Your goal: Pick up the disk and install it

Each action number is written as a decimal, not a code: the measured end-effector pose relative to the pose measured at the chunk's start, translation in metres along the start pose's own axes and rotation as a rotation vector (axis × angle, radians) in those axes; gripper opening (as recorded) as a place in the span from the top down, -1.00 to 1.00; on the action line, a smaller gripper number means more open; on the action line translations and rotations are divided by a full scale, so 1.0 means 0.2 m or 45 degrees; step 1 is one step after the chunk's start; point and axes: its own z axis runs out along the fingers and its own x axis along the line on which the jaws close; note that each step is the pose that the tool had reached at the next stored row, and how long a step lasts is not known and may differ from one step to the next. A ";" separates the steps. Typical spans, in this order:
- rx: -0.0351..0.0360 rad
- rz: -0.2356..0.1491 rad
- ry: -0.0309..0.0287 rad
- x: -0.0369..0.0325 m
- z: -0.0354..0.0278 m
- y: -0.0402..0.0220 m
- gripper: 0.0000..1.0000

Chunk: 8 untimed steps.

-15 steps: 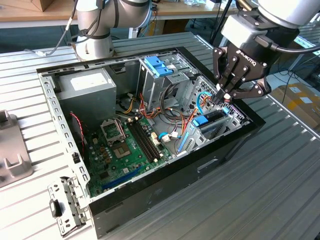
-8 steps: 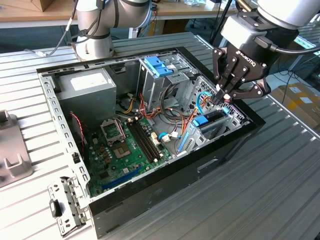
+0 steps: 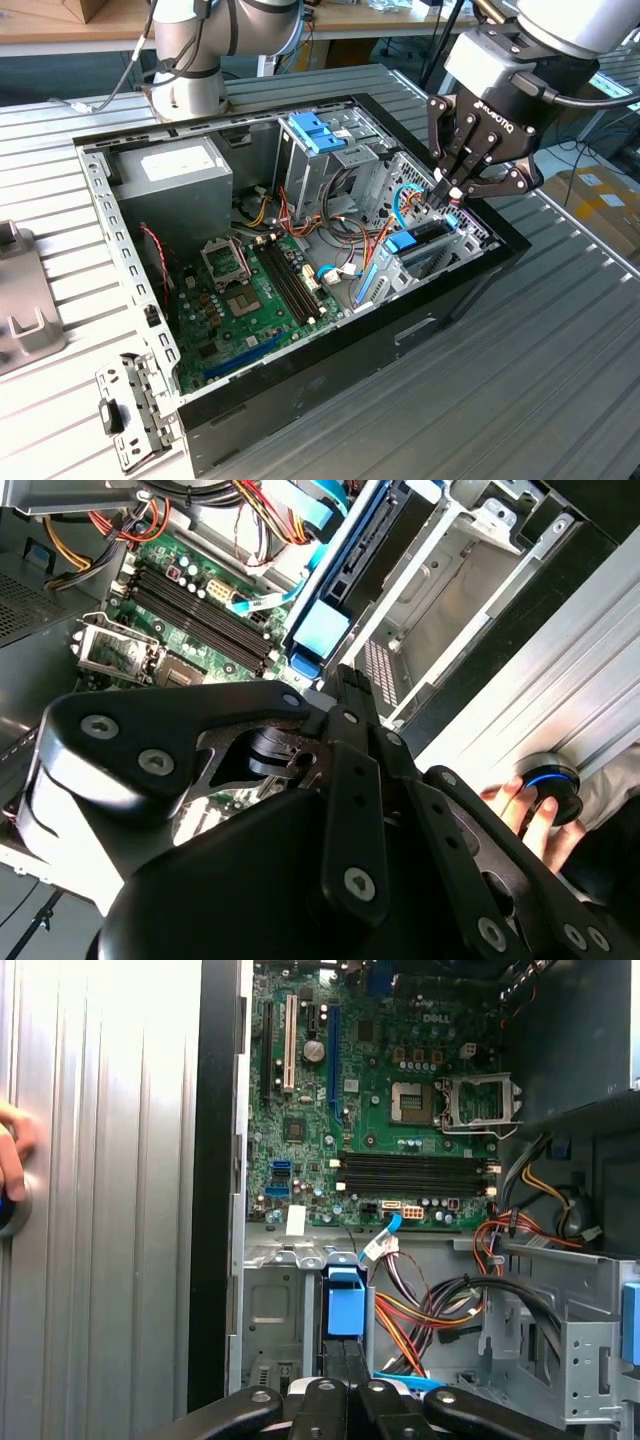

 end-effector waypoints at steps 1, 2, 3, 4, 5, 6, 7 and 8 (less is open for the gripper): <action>0.0001 0.000 0.0000 0.000 0.000 -0.004 0.79; 0.0000 0.000 -0.0001 0.000 0.000 -0.010 0.79; 0.0000 0.000 -0.0001 0.000 0.000 -0.015 0.79; 0.0000 0.000 0.0000 -0.001 0.001 -0.025 0.79; 0.0000 0.000 0.0001 -0.001 0.001 -0.034 0.79; 0.0000 0.000 0.0000 -0.001 0.002 -0.039 0.79; 0.0000 0.000 0.0000 -0.001 0.004 -0.044 0.79; 0.0000 0.000 0.0000 -0.001 0.006 -0.048 0.79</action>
